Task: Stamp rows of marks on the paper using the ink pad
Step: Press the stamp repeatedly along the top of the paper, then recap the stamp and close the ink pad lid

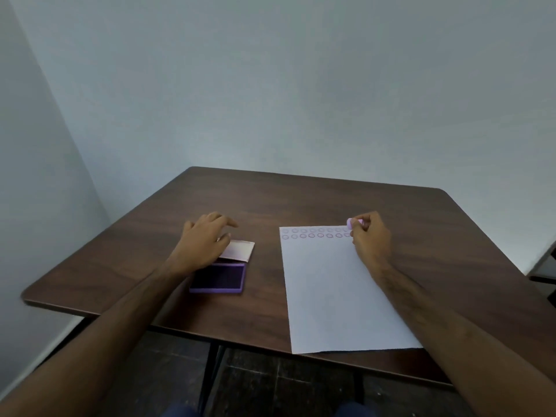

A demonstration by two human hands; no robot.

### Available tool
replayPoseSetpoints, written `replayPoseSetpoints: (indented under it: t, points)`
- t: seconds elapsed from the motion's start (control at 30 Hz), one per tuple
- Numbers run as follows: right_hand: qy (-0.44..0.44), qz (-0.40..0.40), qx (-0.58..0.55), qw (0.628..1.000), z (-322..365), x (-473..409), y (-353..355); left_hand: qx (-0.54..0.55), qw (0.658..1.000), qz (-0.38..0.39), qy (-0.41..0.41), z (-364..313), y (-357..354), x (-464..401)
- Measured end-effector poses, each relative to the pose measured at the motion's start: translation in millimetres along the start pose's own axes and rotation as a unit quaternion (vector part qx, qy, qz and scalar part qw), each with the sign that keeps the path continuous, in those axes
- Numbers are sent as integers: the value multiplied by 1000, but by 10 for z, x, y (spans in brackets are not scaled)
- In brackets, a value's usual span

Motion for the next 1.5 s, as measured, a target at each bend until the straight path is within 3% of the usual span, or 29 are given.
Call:
replayPoseSetpoints:
  t: [0.2,0.3,0.4,0.57,0.73,0.93,1.03,1.2,1.5]
  points:
    - [46,18,-28,998,362,85,-147,-5,996,-54,69,527,232,314]
    - [45,124,-104,986,602,229,-553,-6,991,-18,133,863,165,446]
    - [6,267,-187,945,820,482,-1122,-40,987,32,155,1002,38,514]
    - [-32,384,-272,882,1103,868,-1701,15,989,-29,145,1004,88,565]
    - [-46,410,-318,854,1231,1025,-1870,65,987,-74,126,938,187,623]
    - [-36,450,-367,813,1368,1175,-1982,178,967,-176,-37,352,485,819]
    - [-25,465,-361,808,1408,1279,-2071,212,955,-202,-58,193,548,869]
    - [6,464,-347,815,1460,1347,-2114,333,921,-199,-34,231,487,877]
    - [59,435,-263,859,1571,1363,-2098,295,924,-233,-70,119,623,984]
Point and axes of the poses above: each hand's wrist, its own x-axis away from the middle knuckle, its own y-axis out of the back of the hand, z = x × y, the point moved 10 cm from there along -x, towards the middle knuckle, and after that the axes turned 8 degrees about z, right-handed, at the moved point
